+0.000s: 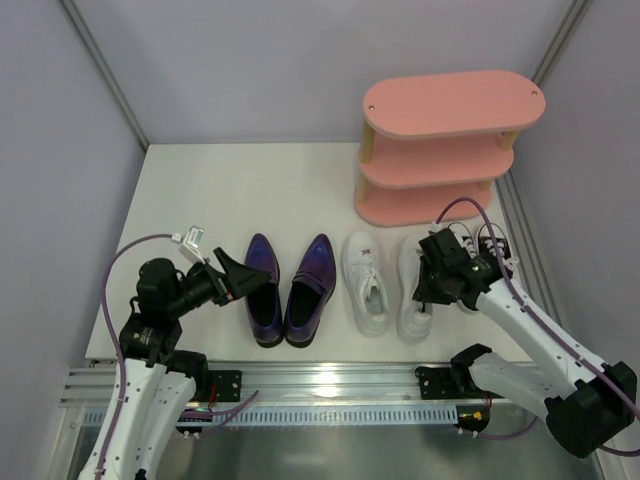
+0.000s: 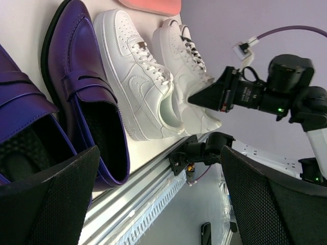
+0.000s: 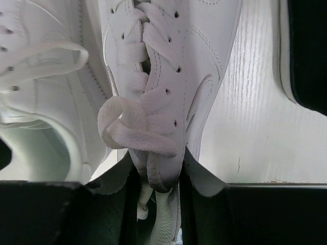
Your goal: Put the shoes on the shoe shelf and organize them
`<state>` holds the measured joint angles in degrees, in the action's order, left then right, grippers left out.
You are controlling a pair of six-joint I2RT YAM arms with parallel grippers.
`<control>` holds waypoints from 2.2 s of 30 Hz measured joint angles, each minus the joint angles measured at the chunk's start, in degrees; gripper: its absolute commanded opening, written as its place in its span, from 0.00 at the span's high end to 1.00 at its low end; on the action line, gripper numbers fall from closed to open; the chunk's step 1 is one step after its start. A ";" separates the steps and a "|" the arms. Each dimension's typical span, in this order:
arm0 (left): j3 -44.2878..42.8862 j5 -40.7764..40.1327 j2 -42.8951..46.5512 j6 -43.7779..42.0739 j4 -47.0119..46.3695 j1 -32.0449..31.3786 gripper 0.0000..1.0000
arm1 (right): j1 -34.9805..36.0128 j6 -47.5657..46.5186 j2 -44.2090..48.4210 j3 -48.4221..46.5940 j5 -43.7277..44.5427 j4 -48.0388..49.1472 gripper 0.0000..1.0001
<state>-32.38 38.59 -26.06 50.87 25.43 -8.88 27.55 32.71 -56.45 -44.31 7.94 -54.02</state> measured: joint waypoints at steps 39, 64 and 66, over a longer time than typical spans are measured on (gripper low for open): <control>-0.07 0.07 2.99 -0.66 -0.26 0.00 0.00 | -20.61 -25.59 -20.90 -47.91 5.70 -1.70 0.96; -1.18 0.00 3.61 -3.82 4.22 0.00 0.00 | -26.62 -24.30 -23.80 -35.47 2.29 25.16 0.96; -1.20 0.00 3.58 -3.82 4.26 0.00 0.00 | -26.64 -23.30 -22.45 -33.14 2.47 27.39 0.94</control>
<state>-33.58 38.59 -22.48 47.05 29.69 -8.88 0.91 9.41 -78.89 -77.45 10.41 -26.63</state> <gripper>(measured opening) 0.996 0.345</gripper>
